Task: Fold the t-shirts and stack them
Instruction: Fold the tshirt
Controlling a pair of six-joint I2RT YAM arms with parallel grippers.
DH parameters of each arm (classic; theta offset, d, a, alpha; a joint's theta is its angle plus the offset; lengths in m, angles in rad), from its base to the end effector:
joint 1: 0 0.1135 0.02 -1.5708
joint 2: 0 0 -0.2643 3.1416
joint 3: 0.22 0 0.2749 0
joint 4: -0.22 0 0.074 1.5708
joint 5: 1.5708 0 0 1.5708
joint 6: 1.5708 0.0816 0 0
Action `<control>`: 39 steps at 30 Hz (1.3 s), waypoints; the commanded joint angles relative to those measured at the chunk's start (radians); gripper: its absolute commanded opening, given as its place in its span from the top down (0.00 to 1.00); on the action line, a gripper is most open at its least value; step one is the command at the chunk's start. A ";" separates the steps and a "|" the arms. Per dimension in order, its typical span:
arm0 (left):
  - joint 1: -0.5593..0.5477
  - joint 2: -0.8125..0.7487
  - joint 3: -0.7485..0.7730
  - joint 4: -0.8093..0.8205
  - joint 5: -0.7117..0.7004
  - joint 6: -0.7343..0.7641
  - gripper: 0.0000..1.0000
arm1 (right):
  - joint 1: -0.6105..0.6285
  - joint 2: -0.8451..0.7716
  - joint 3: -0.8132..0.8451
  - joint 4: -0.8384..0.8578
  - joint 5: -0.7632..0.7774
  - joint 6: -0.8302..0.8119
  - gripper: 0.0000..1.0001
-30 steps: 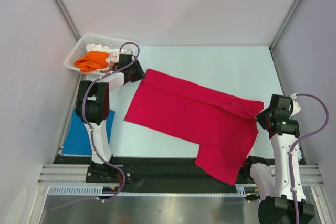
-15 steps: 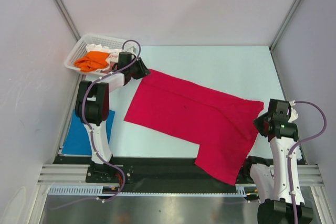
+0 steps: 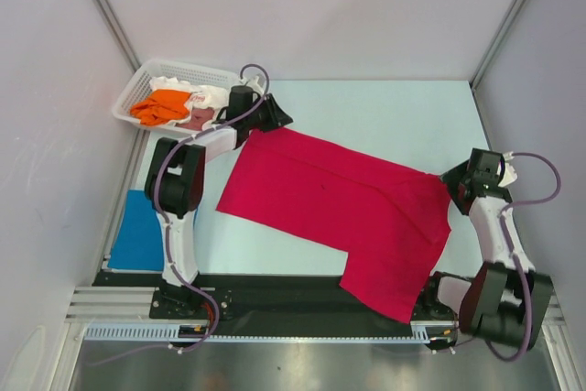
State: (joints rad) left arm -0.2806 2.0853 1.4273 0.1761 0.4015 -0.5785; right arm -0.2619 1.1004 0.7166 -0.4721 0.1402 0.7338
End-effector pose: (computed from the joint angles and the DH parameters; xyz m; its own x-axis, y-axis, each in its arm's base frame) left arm 0.5015 -0.1777 0.1579 -0.6942 -0.3237 -0.6429 0.2486 0.7304 -0.6362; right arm 0.2606 -0.0817 0.1874 -0.3107 0.7698 -0.5575 0.7446 0.5617 0.3606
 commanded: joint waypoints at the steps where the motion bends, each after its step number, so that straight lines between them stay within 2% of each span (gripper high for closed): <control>1: 0.015 0.074 0.082 0.019 0.000 -0.079 0.67 | -0.022 0.097 0.006 0.242 0.021 -0.072 0.30; 6: 0.018 0.147 0.160 -0.062 -0.069 -0.142 0.69 | -0.086 0.232 0.012 0.334 -0.024 -0.180 0.31; 11: 0.031 0.183 0.168 -0.067 -0.072 -0.184 0.70 | -0.128 0.289 0.011 0.401 -0.076 -0.246 0.40; 14: 0.038 0.190 0.171 -0.069 -0.070 -0.195 0.70 | -0.132 0.318 0.015 0.440 -0.117 -0.267 0.50; 15: 0.041 0.190 0.174 -0.072 -0.069 -0.196 0.70 | -0.132 0.325 0.015 0.452 -0.123 -0.270 0.58; 19: 0.052 0.194 0.174 -0.082 -0.066 -0.202 0.71 | -0.134 0.357 0.015 0.461 -0.128 -0.289 0.68; 30: 0.063 0.211 0.179 -0.107 -0.075 -0.202 0.71 | -0.135 0.450 0.041 0.518 -0.120 -0.278 0.70; 33: 0.070 0.222 0.180 -0.115 -0.070 -0.215 0.71 | -0.135 0.454 0.040 0.515 -0.108 -0.275 0.79; 34: 0.072 0.225 0.180 -0.115 -0.070 -0.216 0.71 | -0.135 0.451 0.040 0.507 -0.097 -0.271 0.90; 36: 0.075 0.229 0.182 -0.122 -0.076 -0.215 0.71 | -0.137 0.444 0.038 0.478 -0.022 -0.251 1.00; 39: 0.078 0.234 0.180 -0.127 -0.085 -0.210 0.71 | -0.148 0.437 0.032 0.448 0.047 -0.235 1.00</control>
State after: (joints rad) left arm -0.2173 2.3043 1.5791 0.0647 0.3435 -0.7860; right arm -0.3954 1.5505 0.7197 0.0006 0.0795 0.4786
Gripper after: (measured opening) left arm 0.290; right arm 0.013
